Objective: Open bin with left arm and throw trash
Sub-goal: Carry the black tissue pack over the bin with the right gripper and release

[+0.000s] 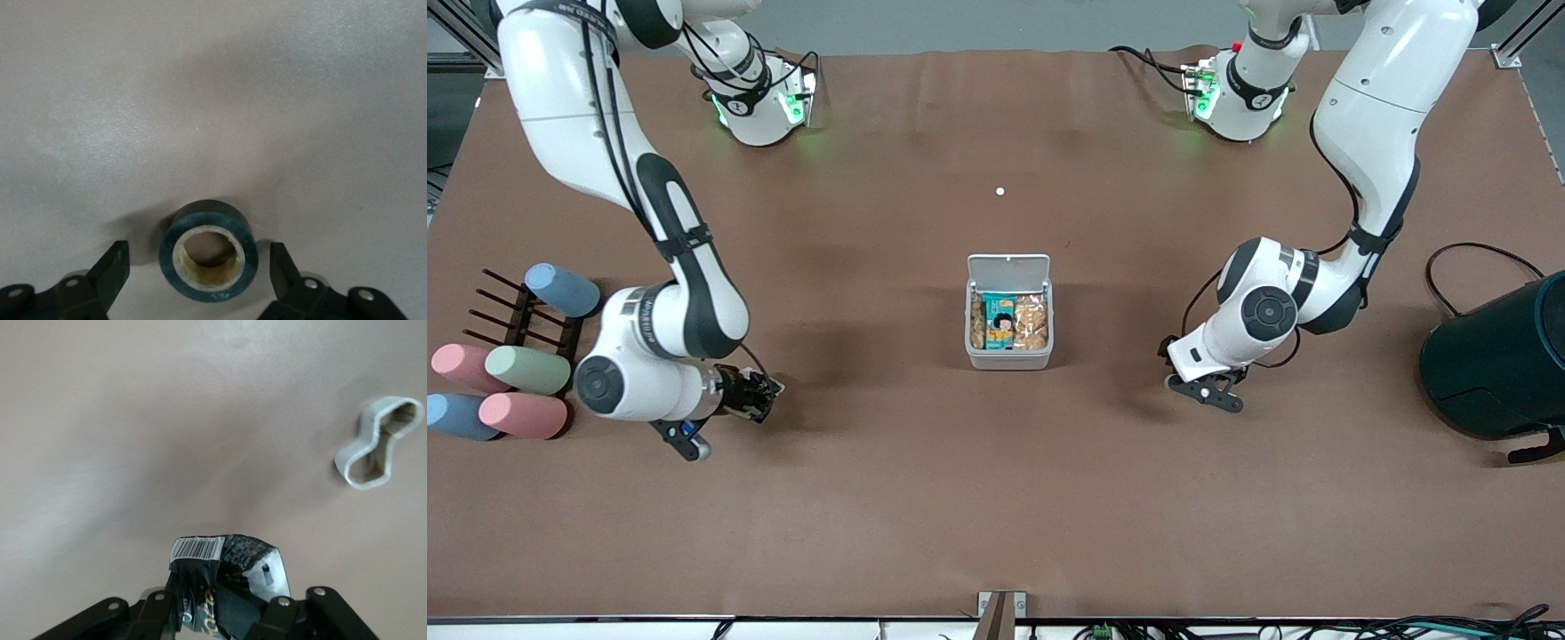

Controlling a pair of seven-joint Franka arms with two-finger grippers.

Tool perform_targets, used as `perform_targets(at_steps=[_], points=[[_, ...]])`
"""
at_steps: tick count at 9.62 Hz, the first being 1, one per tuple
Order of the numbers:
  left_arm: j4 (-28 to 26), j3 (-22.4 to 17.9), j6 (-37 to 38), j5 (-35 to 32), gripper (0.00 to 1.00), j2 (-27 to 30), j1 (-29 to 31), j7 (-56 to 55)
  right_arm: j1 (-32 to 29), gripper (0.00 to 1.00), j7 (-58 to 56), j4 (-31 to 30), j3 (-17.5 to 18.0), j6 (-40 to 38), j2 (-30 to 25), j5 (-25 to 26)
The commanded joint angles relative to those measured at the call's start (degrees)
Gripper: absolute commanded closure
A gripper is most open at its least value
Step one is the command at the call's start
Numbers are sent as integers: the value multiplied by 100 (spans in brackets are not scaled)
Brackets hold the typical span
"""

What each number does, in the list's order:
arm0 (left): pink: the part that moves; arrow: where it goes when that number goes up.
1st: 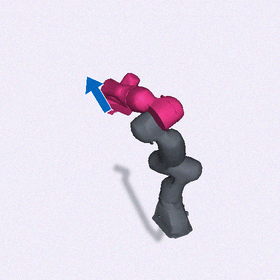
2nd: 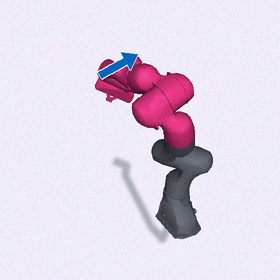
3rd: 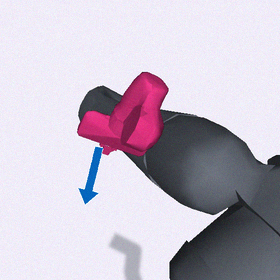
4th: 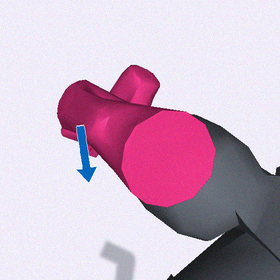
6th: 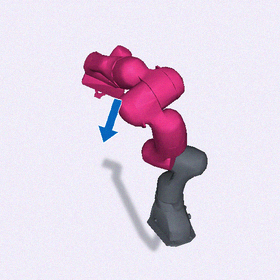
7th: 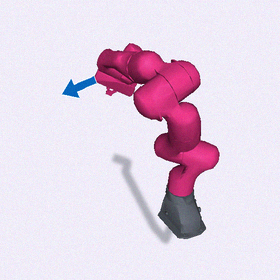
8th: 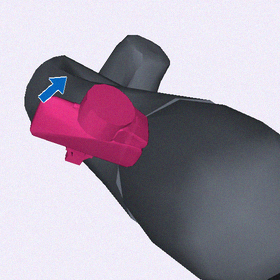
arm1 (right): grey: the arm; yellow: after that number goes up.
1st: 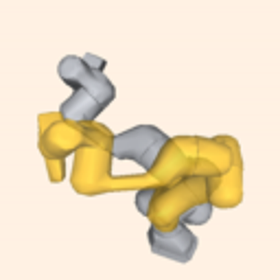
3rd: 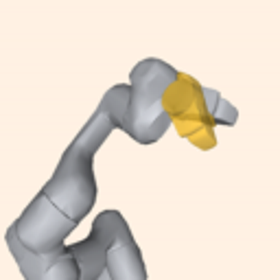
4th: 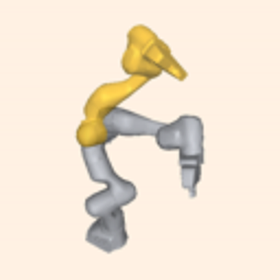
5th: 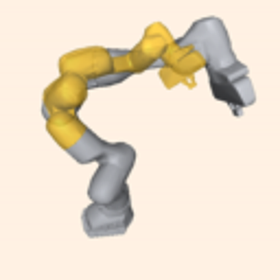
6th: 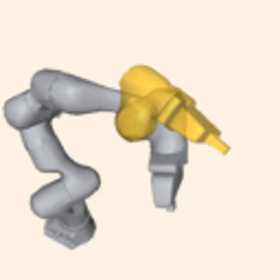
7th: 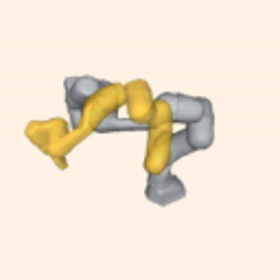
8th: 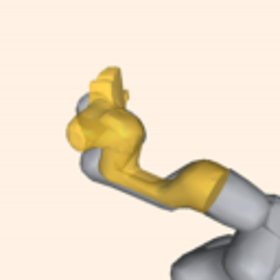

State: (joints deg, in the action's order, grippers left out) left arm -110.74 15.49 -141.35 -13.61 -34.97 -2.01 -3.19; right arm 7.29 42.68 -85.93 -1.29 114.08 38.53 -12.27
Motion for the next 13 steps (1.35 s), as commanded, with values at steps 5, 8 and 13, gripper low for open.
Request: perform_targets(at_steps=[5, 8, 13], points=[[43, 112, 19, -98, 100, 305, 61, 38, 572, 100, 2460, 1338, 602, -571, -320, 6], [718, 454, 1115, 16, 100, 544, 61, -15, 1254, 98, 2851, 1675, 736, -449, -303, 41], [1266, 728, 1690, 553, 100, 597, 52, -200, 2505, 97, 2729, 1632, 692, 666, 83, 366]])
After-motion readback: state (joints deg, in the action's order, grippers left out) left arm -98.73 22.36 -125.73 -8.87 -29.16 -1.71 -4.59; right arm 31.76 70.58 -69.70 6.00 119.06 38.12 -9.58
